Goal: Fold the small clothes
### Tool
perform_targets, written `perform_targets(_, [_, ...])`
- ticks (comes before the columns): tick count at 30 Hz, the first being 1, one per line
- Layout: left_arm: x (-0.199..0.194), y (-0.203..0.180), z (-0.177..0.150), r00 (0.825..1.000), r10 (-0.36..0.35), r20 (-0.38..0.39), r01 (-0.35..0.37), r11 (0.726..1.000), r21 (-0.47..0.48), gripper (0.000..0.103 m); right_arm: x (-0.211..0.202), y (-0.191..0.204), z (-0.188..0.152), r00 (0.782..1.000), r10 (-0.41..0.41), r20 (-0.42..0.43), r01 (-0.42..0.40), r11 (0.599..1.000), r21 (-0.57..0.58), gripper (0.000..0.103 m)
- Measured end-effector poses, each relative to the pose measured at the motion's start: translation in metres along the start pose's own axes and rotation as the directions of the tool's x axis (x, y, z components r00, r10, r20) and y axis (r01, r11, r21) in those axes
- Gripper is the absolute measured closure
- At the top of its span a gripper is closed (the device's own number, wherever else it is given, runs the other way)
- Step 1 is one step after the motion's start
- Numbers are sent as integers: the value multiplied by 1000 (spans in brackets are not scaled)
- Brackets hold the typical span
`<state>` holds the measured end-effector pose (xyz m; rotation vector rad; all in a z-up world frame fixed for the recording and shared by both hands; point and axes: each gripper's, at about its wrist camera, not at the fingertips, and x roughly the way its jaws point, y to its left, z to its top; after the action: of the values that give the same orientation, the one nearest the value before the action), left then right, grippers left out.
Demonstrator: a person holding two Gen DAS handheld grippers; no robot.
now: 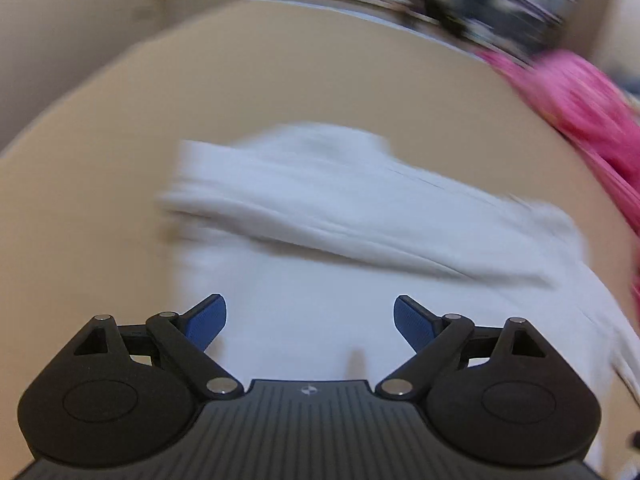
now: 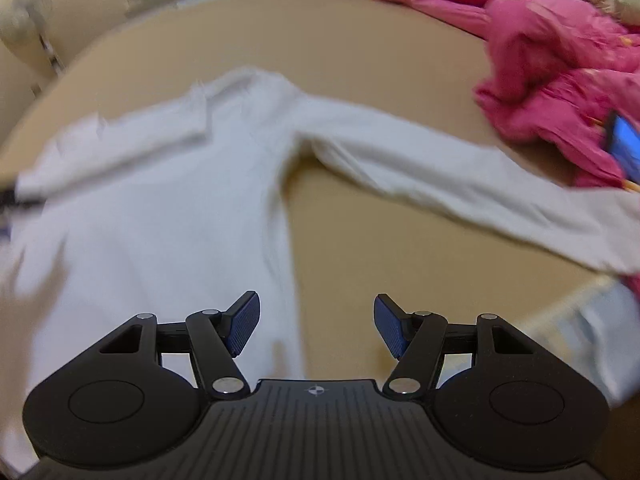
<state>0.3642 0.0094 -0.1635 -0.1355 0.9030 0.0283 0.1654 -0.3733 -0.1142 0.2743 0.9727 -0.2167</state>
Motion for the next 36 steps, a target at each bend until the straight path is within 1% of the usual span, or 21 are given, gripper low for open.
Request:
perform_targets(2, [5, 30, 9, 995, 96, 17, -95, 995, -33, 9, 11, 10, 22, 996, 77, 36, -78, 996, 35, 38])
perform_targets(4, [15, 48, 24, 990, 138, 18, -137, 990, -21, 9, 29, 26, 48, 984, 163, 71, -168, 984, 62, 38])
perform_targets(6, [33, 55, 34, 993, 109, -43, -109, 994, 7, 9, 52, 45, 74, 974, 204, 96, -211, 975, 68, 38])
perform_targets(9, [54, 68, 40, 994, 3, -106, -8, 999, -45, 9, 102, 72, 109, 968, 244, 61, -249, 963, 101, 32])
perform_targets(12, [63, 60, 40, 997, 29, -75, -29, 1000, 1, 11, 151, 97, 131, 987, 159, 21, -161, 978, 133, 30])
perform_targets(13, [66, 58, 39, 997, 41, -64, -39, 999, 24, 18, 164, 103, 136, 991, 130, 14, -131, 982, 135, 30])
perform_targets(14, [70, 54, 39, 997, 40, -60, -37, 998, 46, 36, 175, 107, 138, 994, 109, -6, -108, 985, 136, 30])
perform_targets(15, [76, 66, 36, 998, 13, -61, -10, 999, 54, 45, 184, 112, 138, 995, 94, -19, -91, 987, 134, 29])
perform_targets(16, [76, 65, 36, 999, -11, -49, 14, 999, 48, 64, 186, 117, 136, 998, 69, 0, -69, 991, 113, 34])
perform_targets(17, [76, 61, 37, 998, -37, -41, 39, 998, 44, 85, 184, 125, 134, 999, 37, 24, -39, 998, 57, 46])
perform_targets(18, [75, 59, 37, 998, -58, -35, 59, 997, 48, 91, 181, 135, 132, 999, 17, 44, -17, 1000, -13, 77])
perform_targets(19, [74, 54, 36, 999, -47, -17, 48, 997, 66, 91, 176, 141, 130, 999, 7, 53, -5, 999, -47, 91])
perform_targets(21, [62, 57, 29, 1000, -24, 0, 24, 993, 113, 92, 162, 148, 130, 996, 46, 70, -41, 997, -73, 100])
perform_targets(24, [65, 60, 28, 1000, -23, -8, 24, 995, 101, 93, 134, 152, 143, 981, 133, 139, -123, 989, -84, 100])
perform_targets(29, [59, 71, 30, 999, -43, -25, 44, 998, 55, 89, 76, 126, 162, 916, 277, 292, -277, 960, -43, 100])
perform_targets(30, [56, 73, 30, 999, -42, -24, 43, 998, 52, 87, 82, 119, 162, 923, 252, 289, -254, 967, -32, 100])
perform_targets(31, [55, 74, 30, 999, -41, -25, 42, 998, 51, 83, 98, 110, 158, 948, 202, 246, -206, 978, -10, 100])
perform_targets(33, [52, 73, 31, 999, -33, -16, 34, 997, 62, 77, 146, 91, 144, 988, 139, 64, -142, 988, 55, 100])
perform_targets(34, [49, 73, 31, 1000, -31, -6, 31, 997, 76, 73, 163, 85, 135, 995, 104, 3, -104, 992, 66, 100])
perform_targets(35, [48, 71, 31, 1000, -28, 8, 27, 995, 100, 72, 172, 81, 128, 993, 115, -5, -114, 991, 66, 100])
perform_targets(36, [45, 69, 31, 999, -26, 34, 22, 991, 132, 72, 172, 80, 123, 991, 127, 39, -129, 990, 50, 100])
